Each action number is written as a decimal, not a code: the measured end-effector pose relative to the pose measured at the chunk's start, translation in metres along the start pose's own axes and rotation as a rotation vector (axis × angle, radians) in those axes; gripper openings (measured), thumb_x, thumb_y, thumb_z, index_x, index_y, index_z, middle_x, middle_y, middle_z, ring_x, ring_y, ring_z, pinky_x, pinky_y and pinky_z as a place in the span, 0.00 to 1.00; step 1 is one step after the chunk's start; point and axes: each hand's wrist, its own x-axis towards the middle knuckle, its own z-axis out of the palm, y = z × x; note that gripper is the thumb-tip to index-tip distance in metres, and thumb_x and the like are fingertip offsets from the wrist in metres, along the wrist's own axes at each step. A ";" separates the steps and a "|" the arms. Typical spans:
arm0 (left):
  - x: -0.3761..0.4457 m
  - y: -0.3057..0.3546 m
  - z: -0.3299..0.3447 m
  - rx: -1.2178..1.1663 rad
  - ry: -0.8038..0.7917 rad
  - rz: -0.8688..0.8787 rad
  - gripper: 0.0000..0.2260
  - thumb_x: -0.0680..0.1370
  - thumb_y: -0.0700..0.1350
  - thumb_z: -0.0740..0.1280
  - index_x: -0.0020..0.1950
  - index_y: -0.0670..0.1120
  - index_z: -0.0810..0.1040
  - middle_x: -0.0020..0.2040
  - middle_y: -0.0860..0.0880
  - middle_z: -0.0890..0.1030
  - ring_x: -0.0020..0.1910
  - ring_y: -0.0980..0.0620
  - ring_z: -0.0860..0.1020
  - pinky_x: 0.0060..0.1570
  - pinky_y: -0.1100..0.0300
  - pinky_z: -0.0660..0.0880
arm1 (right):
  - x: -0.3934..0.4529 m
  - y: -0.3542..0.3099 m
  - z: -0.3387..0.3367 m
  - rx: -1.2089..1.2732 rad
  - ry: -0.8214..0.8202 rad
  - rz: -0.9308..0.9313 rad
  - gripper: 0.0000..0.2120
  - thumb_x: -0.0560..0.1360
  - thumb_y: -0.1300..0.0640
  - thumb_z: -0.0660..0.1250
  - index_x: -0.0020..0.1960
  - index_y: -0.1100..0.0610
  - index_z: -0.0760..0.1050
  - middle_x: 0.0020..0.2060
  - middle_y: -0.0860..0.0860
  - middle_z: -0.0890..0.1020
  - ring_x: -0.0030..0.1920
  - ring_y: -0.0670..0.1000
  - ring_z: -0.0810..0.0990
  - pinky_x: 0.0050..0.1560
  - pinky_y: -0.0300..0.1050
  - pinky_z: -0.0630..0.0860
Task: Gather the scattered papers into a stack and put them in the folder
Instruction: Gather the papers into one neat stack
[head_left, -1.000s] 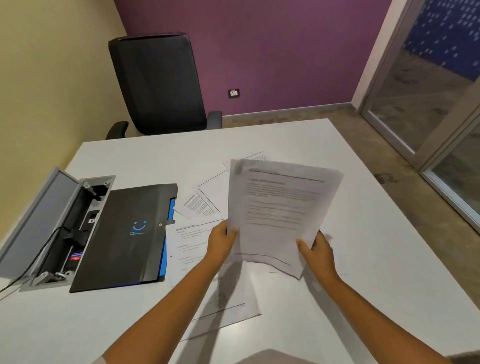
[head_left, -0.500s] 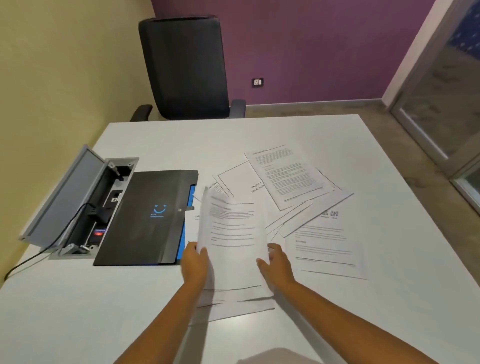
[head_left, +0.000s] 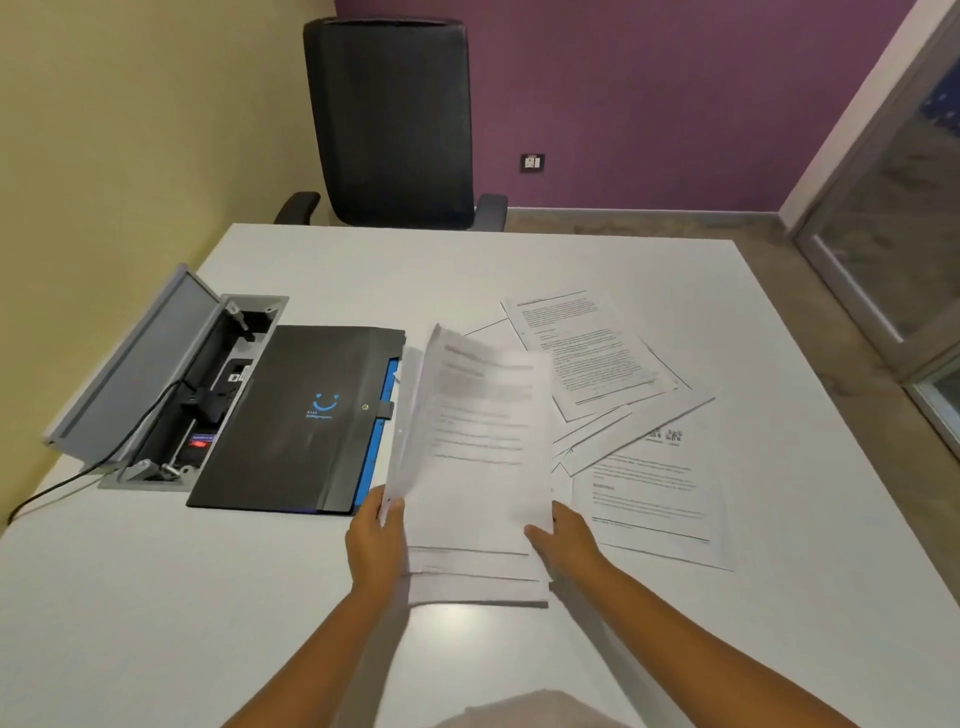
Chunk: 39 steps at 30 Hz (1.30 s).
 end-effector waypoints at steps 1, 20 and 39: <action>0.000 0.005 -0.003 -0.042 0.008 0.034 0.10 0.78 0.39 0.61 0.57 0.39 0.76 0.52 0.42 0.80 0.50 0.45 0.77 0.52 0.55 0.73 | -0.003 -0.004 -0.004 0.092 0.027 -0.017 0.16 0.75 0.62 0.65 0.62 0.60 0.73 0.55 0.54 0.80 0.55 0.53 0.80 0.51 0.37 0.74; -0.006 0.003 0.003 -0.109 -0.116 -0.012 0.16 0.78 0.41 0.62 0.64 0.37 0.71 0.55 0.44 0.77 0.53 0.48 0.74 0.52 0.57 0.71 | -0.016 -0.023 -0.020 0.131 -0.147 -0.180 0.21 0.72 0.54 0.71 0.63 0.52 0.72 0.60 0.52 0.79 0.58 0.48 0.77 0.57 0.39 0.73; 0.029 -0.041 -0.017 0.274 -0.036 -0.293 0.18 0.80 0.38 0.57 0.69 0.36 0.65 0.66 0.35 0.72 0.64 0.34 0.70 0.64 0.43 0.66 | 0.080 0.040 -0.071 -0.895 -0.071 -0.218 0.31 0.76 0.37 0.51 0.75 0.42 0.45 0.77 0.45 0.43 0.77 0.51 0.41 0.73 0.62 0.44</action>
